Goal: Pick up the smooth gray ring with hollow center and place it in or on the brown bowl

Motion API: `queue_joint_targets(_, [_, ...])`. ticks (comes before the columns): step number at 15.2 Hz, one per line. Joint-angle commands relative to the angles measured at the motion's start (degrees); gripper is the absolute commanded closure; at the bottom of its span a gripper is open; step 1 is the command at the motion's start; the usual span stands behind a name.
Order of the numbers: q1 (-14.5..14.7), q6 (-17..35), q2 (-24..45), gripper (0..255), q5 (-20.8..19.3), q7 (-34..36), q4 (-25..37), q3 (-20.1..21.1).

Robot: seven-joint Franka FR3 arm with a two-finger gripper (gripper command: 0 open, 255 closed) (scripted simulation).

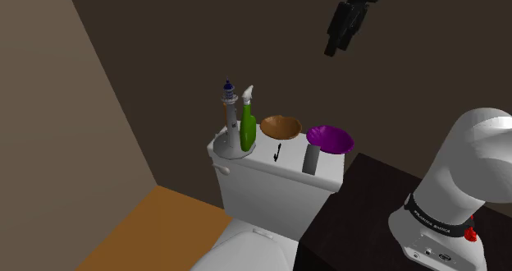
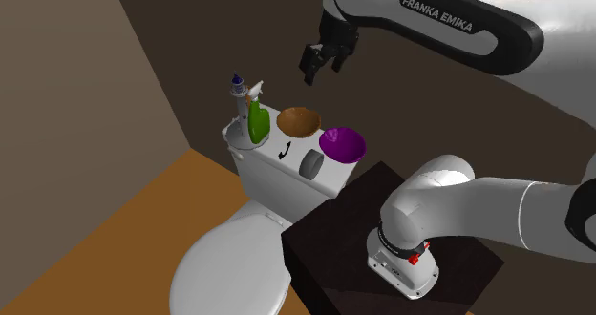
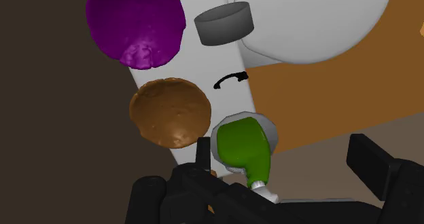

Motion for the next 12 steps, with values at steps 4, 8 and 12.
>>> queue_joint_targets(4, [-1.53, 4.18, -1.12, 0, 1.98, 3.77, -6.31, -0.1])
queue_joint_targets(8, [-3.35, 10.03, -2.12, 0, 5.0, 8.65, -14.42, 0.08])
queue_joint_targets(12, [-4.69, 16.39, -2.4, 0, 8.62, 13.34, -22.15, 0.62])
